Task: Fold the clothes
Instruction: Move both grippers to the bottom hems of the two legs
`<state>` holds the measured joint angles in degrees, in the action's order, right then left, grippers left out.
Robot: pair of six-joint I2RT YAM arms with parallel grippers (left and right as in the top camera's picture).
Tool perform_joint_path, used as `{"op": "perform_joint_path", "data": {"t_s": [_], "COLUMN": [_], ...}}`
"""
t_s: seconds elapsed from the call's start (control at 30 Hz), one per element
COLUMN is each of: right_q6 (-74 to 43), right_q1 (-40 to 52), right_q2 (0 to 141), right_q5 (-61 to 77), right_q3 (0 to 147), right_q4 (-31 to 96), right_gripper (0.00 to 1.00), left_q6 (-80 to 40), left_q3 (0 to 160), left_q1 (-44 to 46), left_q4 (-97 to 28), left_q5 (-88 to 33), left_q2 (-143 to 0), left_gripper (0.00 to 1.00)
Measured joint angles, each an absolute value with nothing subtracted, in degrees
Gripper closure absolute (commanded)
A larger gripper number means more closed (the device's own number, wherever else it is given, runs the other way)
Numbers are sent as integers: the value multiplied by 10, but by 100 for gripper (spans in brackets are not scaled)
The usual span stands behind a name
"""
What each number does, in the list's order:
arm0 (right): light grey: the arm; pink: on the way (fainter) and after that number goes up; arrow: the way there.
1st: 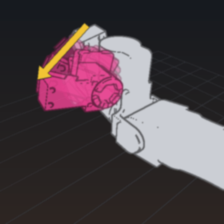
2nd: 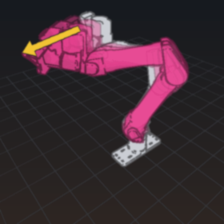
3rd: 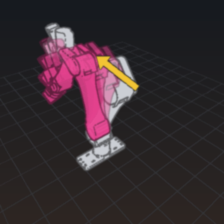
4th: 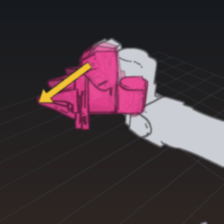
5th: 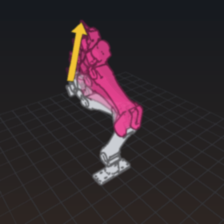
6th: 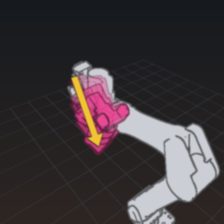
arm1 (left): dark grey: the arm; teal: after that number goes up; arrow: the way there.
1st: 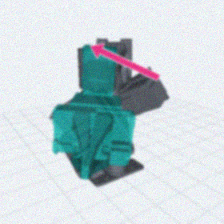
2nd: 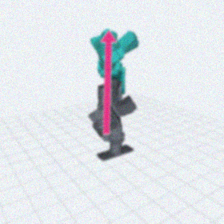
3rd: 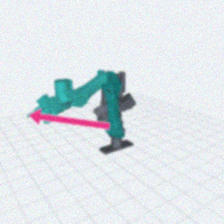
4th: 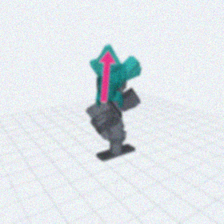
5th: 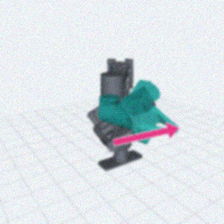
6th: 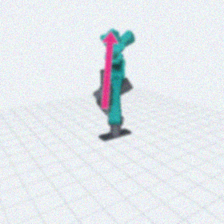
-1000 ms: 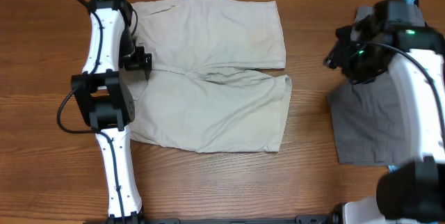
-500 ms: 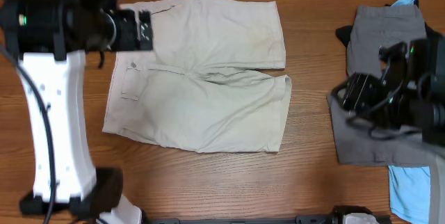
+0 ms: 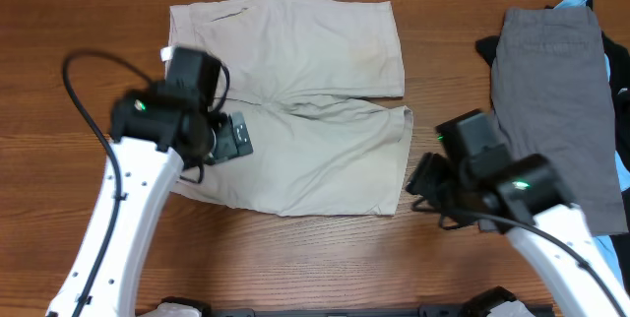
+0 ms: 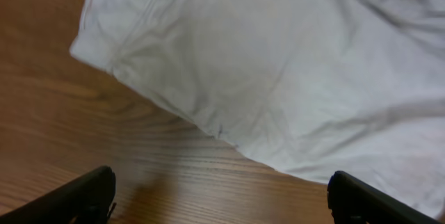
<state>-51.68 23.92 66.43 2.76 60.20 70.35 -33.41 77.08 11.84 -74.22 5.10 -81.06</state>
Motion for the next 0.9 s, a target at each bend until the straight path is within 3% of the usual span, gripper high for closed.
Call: {"op": "perform_joint_path", "data": {"t_s": [0.17, 0.43, 0.77, 0.9], "right_q6": [-562, -579, -573, -549], "right_q1": [241, 241, 241, 241], "right_q2": [692, 758, 768, 768], "right_q5": [48, 72, 81, 93], "right_q3": [516, 496, 496, 495], "right_q4": [593, 564, 564, 561], "right_gripper": [34, 34, 34, 34], "left_q6": [-484, -669, -708, -709], "left_q3": [592, 394, 372, 372], "left_q1": [91, 16, -5, -6], "left_q4": [-620, -402, -324, -275], "left_q5": [55, 57, 130, 162], "left_q2": [-801, -799, -799, -825], "left_gripper": [3, 5, 4, 9]}}
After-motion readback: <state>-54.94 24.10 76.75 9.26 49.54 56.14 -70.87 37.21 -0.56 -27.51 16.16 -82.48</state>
